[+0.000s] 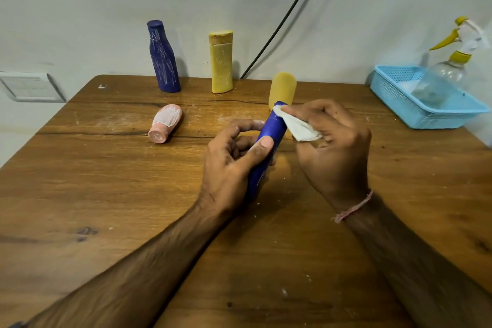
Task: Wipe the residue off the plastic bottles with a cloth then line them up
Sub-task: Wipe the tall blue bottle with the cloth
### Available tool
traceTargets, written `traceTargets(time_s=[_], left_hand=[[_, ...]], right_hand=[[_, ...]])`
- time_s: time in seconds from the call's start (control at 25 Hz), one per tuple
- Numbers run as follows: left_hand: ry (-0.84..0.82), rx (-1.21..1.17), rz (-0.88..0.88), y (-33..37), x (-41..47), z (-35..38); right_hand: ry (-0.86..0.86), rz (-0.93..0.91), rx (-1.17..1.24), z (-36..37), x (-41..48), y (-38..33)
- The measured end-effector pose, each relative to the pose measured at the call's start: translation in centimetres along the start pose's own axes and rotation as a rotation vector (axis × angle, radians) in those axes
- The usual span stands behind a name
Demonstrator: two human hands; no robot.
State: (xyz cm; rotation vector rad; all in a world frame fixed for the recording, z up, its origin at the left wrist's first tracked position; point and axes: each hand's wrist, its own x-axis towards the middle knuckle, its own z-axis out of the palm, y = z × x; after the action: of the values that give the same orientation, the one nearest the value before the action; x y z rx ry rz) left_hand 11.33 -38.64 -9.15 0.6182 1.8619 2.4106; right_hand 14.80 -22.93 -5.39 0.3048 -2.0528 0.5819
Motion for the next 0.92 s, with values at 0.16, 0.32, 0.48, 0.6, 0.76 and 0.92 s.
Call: traceTargets(time_s=[0.16, 0.32, 0.48, 0.6, 0.76, 0.92], left_hand=[[0.005, -0.247, -0.108, -0.2, 0.5, -0.3], [-0.025, -0.367, -0.208, 0.1, 0.6, -0.2], [-0.031, -0.429, -0.239, -0.1, 1.0, -0.5], [-0.081, -0.442, -0.262, -0.2, 1.2, -0.7], [-0.064, -0.540, -0.332, -0.2, 1.5, -1.0], [-0.037, -0.596, -0.344, 0.0, 1.6, -0.7]], right_hand=[[-0.235, -0.141, 0.133, 0.2, -0.7, -0.1], [-0.155, -0.070, 0.053, 0.3, -0.6, 0.1], [-0.258, -0.186, 0.097, 0.7, -1.1, -0.2], [-0.187, -0.139, -0.005, 0.5, -0.8, 0.2], [-0.275, -0.215, 0.056, 0.9, -1.2, -0.6], [-0.287, -0.244, 0.021, 1.0, -1.1, -0.4]])
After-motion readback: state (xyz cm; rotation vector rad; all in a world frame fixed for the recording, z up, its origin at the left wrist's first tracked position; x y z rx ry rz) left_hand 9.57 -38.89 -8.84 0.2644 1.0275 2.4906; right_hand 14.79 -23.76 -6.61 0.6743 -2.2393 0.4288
